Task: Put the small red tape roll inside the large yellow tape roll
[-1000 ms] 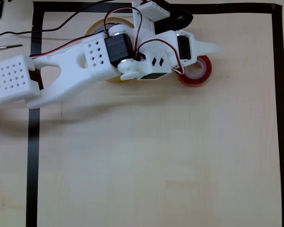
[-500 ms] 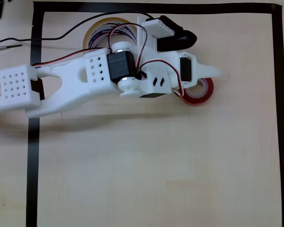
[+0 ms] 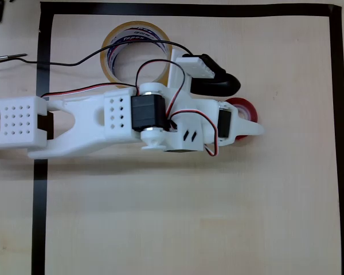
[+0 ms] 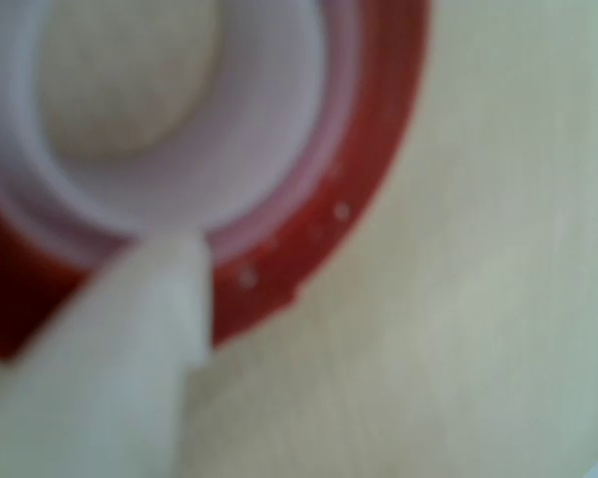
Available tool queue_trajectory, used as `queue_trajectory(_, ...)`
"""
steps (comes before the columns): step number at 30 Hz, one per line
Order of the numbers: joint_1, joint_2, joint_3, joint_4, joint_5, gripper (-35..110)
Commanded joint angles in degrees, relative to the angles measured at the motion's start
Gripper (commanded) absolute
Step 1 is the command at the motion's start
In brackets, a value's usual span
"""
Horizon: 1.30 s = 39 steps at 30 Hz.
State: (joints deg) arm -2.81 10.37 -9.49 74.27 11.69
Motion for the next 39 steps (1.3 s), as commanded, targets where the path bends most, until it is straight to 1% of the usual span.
queue_trajectory(1, -1.1, 10.5, -4.4, 3.1, 1.5, 22)
queue_trajectory(12, -1.2, 12.3, -4.4, 9.5, 1.8, 22)
queue_trajectory(21, 2.3, 13.6, -4.4, 14.9, 1.5, 22)
queue_trajectory(31, 6.2, 14.3, -4.4, 17.1, -0.8, 23)
queue_trajectory(39, 0.5, 22.1, -4.4, 22.0, -9.4, 23)
